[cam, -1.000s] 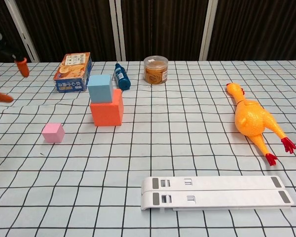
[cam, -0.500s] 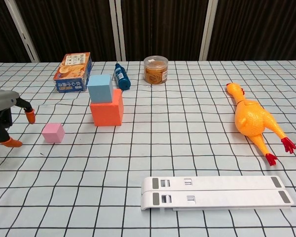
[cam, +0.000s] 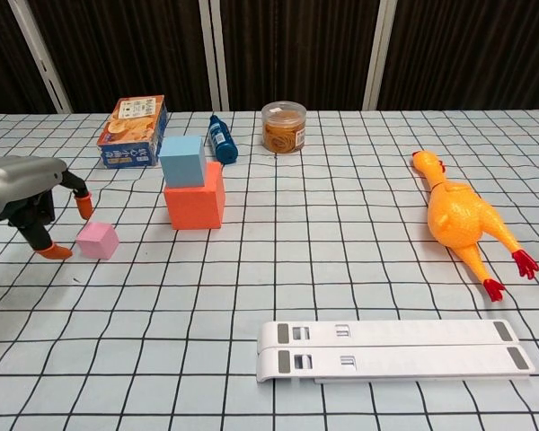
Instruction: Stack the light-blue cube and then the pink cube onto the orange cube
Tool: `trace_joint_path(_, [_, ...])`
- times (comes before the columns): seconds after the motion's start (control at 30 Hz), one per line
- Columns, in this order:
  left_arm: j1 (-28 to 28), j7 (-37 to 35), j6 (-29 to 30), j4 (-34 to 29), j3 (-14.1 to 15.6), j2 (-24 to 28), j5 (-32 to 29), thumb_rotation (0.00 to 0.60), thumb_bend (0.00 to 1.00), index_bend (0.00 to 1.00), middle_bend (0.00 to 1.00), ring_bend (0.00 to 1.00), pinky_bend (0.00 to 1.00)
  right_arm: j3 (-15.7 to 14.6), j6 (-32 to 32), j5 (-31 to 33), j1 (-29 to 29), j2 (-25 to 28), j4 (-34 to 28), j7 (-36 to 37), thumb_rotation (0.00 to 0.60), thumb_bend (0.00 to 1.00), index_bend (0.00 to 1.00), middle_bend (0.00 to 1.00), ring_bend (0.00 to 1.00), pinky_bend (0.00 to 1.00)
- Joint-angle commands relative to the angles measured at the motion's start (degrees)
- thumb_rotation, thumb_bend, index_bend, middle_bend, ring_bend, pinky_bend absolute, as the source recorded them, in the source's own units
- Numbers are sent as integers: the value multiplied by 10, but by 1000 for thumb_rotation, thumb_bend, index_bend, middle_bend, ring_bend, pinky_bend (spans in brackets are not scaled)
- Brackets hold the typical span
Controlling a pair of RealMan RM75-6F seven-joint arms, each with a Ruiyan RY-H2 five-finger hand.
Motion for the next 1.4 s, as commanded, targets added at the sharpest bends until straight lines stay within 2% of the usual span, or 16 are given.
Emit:
trace_joint_path(0.03, [2, 9, 5, -9, 0, 9, -3, 600, 262, 360, 1000, 801, 819, -1, -1, -1, 0, -1, -1, -2, 600, 160, 102, 74, 124, 218])
trace_joint_path(0.3, [-1, 23, 5, 0, 1, 6, -5, 600, 262, 348, 999, 801, 819, -2, -4, 3, 0, -2, -3, -7, 600, 160, 102, 73, 123, 218])
trace_joint_path(0.53, [-13, 27, -5, 21, -15, -11, -16, 600, 262, 350, 1000, 801, 819, -3, -7, 4, 1, -4, -2, -12, 600, 160, 102, 73, 123, 218])
trace_joint_path(0.93, [-22, 55, -4, 36, -9, -30, -27, 600, 263, 353, 999, 801, 819, -3, -4, 2, 0, -1, -4, -6, 600, 160, 102, 74, 124, 218])
trace_joint_path(1.4, [-34, 71, -13, 67, -16, -55, -37, 600, 291, 363, 999, 801, 820, -3, -8, 5, 1, -2, -2, -1, 600, 160, 102, 74, 124, 218])
